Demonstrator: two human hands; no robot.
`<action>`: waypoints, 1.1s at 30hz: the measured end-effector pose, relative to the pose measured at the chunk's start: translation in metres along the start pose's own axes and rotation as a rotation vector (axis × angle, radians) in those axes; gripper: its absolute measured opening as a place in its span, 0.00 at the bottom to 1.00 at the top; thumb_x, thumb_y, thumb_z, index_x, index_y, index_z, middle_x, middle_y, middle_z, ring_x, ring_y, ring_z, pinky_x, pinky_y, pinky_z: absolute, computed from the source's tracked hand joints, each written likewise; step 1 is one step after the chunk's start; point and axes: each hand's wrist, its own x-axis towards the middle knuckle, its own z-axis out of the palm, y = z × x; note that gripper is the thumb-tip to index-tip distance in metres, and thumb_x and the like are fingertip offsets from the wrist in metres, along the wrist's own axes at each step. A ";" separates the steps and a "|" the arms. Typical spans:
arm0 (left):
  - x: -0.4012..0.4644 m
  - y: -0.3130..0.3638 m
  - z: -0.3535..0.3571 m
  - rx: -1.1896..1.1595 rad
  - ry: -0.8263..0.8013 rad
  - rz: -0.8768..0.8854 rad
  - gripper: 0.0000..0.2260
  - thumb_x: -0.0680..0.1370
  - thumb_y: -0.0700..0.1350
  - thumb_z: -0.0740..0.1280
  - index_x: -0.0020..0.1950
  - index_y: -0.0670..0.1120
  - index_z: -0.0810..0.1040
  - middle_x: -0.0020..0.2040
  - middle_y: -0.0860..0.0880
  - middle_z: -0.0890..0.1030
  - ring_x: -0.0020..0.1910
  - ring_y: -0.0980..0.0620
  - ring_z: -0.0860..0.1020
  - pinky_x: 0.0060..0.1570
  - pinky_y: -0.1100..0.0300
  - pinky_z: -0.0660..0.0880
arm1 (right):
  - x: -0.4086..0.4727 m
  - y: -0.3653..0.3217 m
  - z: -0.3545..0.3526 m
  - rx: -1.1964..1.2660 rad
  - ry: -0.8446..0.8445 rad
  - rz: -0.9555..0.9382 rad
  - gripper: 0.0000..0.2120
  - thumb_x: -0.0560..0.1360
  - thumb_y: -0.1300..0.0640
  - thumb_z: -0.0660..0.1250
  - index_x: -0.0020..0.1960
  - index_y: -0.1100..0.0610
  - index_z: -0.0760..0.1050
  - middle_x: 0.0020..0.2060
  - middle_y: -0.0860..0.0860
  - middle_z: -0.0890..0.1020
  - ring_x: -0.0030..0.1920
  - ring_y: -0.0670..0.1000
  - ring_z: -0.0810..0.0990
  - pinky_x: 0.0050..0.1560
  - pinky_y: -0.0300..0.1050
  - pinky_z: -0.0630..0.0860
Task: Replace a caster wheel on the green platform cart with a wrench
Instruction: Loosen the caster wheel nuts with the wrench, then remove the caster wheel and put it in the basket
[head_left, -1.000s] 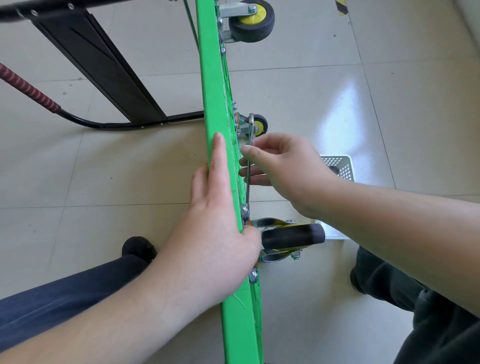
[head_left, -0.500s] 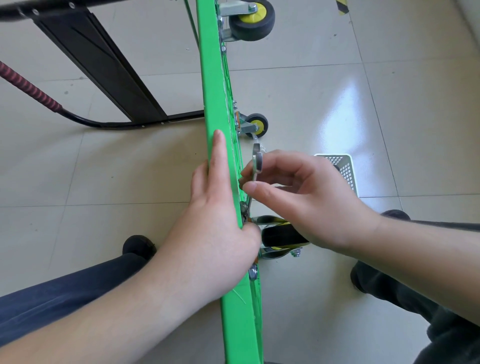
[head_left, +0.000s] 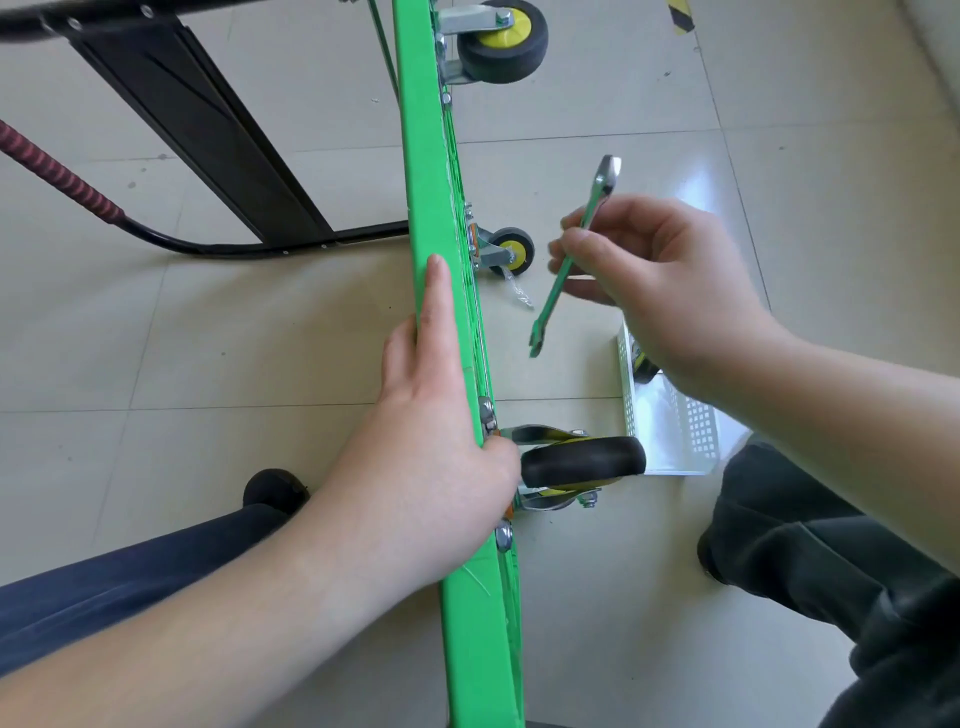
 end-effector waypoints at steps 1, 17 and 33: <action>0.000 0.000 0.001 0.003 0.000 0.001 0.53 0.77 0.43 0.68 0.76 0.70 0.27 0.79 0.67 0.49 0.49 0.58 0.73 0.45 0.62 0.73 | 0.006 0.008 -0.007 -0.017 0.033 0.031 0.04 0.80 0.63 0.70 0.49 0.55 0.81 0.43 0.53 0.88 0.51 0.55 0.88 0.56 0.53 0.84; 0.001 -0.001 0.000 0.040 -0.005 -0.016 0.52 0.78 0.43 0.67 0.77 0.70 0.27 0.80 0.65 0.49 0.39 0.65 0.75 0.36 0.74 0.73 | 0.004 0.164 -0.106 -0.265 0.695 0.603 0.09 0.74 0.52 0.63 0.43 0.56 0.79 0.40 0.60 0.82 0.37 0.57 0.78 0.36 0.52 0.73; 0.001 0.001 0.000 0.045 0.003 -0.021 0.52 0.77 0.42 0.68 0.78 0.69 0.28 0.79 0.64 0.51 0.38 0.59 0.79 0.32 0.73 0.72 | -0.061 0.268 -0.104 0.379 1.114 1.023 0.11 0.78 0.66 0.65 0.60 0.61 0.75 0.54 0.55 0.84 0.39 0.48 0.84 0.48 0.44 0.85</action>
